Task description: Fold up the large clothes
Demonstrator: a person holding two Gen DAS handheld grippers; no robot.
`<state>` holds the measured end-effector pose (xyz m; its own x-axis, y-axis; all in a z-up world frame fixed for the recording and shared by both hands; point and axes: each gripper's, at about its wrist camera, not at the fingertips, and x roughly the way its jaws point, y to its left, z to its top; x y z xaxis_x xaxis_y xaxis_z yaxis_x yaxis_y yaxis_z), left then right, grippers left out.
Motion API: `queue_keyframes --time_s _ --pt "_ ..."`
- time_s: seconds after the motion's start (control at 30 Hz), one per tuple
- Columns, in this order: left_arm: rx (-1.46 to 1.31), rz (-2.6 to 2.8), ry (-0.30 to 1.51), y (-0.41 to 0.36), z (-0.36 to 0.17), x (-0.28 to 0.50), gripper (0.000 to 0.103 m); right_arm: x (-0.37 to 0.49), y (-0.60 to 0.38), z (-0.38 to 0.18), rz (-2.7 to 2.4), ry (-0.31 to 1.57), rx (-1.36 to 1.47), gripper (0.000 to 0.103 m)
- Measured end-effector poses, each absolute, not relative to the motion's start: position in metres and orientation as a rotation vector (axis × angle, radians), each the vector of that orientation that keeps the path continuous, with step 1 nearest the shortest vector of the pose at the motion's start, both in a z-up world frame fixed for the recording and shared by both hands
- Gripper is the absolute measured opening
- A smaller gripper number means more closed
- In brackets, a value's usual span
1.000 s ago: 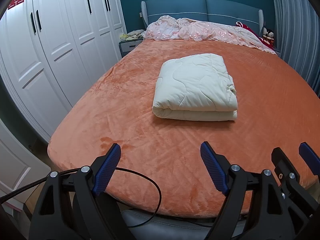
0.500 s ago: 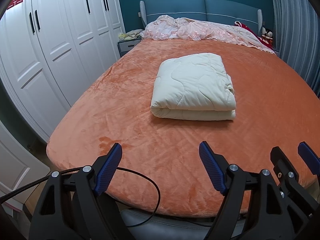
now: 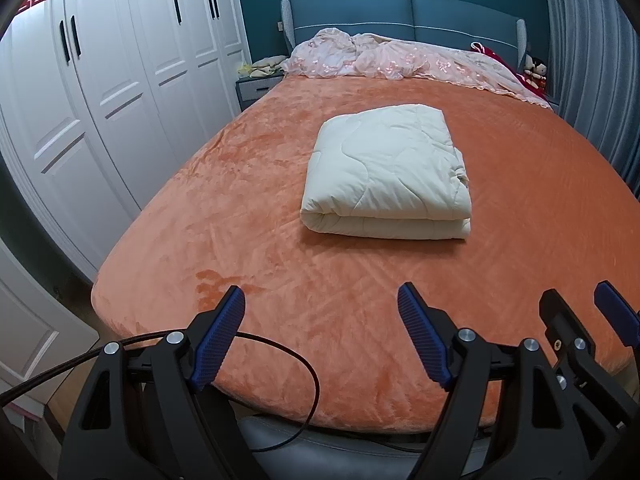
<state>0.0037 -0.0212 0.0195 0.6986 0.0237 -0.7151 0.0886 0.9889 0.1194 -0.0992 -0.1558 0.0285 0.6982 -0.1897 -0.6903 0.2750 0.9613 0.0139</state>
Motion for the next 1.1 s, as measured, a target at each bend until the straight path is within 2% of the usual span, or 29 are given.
queue_keyframes --time_s 0.37,0.6,1.1 --pt "0.144 -0.057 0.785 -0.017 0.019 0.005 0.075 -0.097 -0.155 0.030 -0.259 0.757 0.112 0.056" --pt "0.151 -0.048 0.766 -0.017 0.021 0.005 0.070 -0.093 -0.152 0.031 -0.255 0.765 0.114 0.056" --pt "0.110 -0.053 0.795 -0.008 0.023 0.011 0.071 -0.090 -0.144 0.036 -0.240 0.757 0.089 0.056"
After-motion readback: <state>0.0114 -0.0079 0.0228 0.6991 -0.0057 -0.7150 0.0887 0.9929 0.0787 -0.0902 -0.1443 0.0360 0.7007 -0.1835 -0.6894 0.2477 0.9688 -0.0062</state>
